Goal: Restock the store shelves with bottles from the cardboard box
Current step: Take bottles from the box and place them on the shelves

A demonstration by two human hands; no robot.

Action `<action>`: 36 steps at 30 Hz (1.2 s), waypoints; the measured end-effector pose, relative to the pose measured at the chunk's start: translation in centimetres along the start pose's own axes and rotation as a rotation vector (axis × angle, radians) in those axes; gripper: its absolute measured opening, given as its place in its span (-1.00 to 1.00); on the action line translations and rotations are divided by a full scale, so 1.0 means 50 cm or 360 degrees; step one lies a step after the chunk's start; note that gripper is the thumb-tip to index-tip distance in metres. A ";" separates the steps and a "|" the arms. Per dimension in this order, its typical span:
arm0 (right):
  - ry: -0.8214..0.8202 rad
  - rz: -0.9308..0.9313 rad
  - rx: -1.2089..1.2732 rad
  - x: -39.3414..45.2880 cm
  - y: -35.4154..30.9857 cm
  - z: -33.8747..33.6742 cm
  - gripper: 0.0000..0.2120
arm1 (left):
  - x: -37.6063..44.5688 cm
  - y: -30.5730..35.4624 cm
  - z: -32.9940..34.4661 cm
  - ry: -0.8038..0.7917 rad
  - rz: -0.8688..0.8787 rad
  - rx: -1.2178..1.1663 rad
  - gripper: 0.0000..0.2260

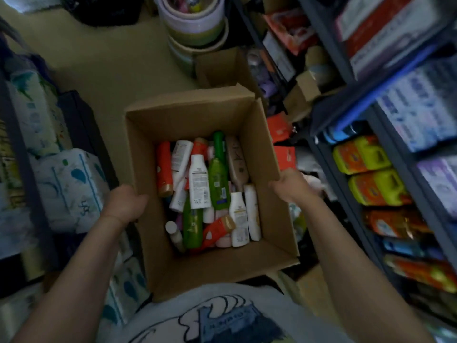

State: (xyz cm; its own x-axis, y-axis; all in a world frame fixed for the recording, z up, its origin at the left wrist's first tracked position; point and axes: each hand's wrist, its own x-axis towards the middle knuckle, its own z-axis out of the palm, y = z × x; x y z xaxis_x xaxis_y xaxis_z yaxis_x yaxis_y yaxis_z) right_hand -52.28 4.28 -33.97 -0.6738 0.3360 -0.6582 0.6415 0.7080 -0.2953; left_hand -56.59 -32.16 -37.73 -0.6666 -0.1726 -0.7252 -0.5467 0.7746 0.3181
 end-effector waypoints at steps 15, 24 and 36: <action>0.0016 0.0401 0.0372 -0.414 0.750 0.128 -0.67 | -0.472 -0.046 0.497 -0.0253 0.0371 0.0329 -0.76; 0.0092 0.0277 0.0166 -0.520 1.184 0.048 -0.66 | -0.759 -0.106 0.941 -0.0283 0.0196 -0.0015 -0.83; -0.0082 0.0408 0.0083 -0.555 1.538 0.040 -0.71 | -0.970 -0.102 1.285 -0.0297 0.0101 0.0042 -0.76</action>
State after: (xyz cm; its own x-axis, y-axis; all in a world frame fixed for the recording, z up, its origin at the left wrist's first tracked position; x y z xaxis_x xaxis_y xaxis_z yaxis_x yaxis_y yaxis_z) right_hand 16.48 48.15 -39.82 -0.4681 0.4671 -0.7502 0.8078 0.5704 -0.1489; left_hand 11.09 11.37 -43.39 -0.5926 -0.0092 -0.8054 -0.4912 0.7966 0.3523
